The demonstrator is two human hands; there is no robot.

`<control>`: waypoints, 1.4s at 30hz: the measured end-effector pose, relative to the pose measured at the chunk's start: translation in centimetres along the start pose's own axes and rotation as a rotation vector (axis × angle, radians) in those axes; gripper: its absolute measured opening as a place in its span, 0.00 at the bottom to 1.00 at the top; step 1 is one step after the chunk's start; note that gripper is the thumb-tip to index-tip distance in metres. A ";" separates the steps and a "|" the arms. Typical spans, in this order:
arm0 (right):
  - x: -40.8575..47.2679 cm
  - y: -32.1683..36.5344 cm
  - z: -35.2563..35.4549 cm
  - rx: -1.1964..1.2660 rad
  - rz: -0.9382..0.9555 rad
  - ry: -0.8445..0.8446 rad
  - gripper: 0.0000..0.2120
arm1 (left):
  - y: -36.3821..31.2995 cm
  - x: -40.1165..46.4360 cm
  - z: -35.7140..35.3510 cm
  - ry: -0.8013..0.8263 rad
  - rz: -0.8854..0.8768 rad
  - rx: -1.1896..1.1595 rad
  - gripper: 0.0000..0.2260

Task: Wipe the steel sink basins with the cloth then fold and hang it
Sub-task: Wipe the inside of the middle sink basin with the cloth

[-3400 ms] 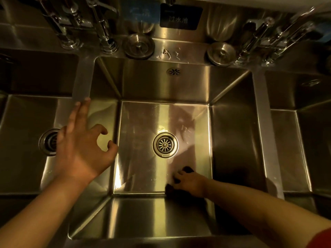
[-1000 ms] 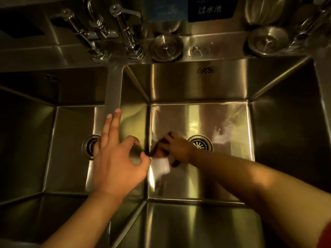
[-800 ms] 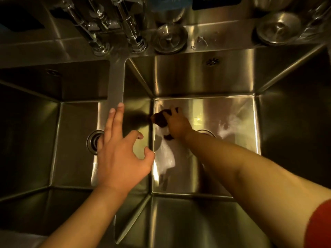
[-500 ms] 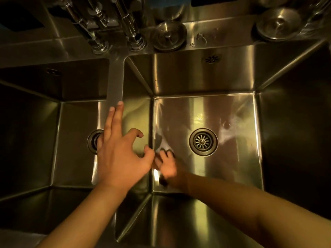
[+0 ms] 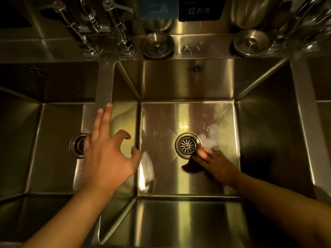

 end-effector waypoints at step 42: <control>21.1 4.0 11.9 -0.022 0.079 -0.140 0.32 | 0.5 -0.1 -0.5 0.006 -0.002 0.063 0.13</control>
Point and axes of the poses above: each hand's wrist, its own x-axis towards the middle knuckle, its own z-axis out of the back of the hand, y = z × x, the point moved 5 cm from there along x, towards the middle knuckle, and after that the axes turned 9 degrees about -z, right-handed, at the moved point
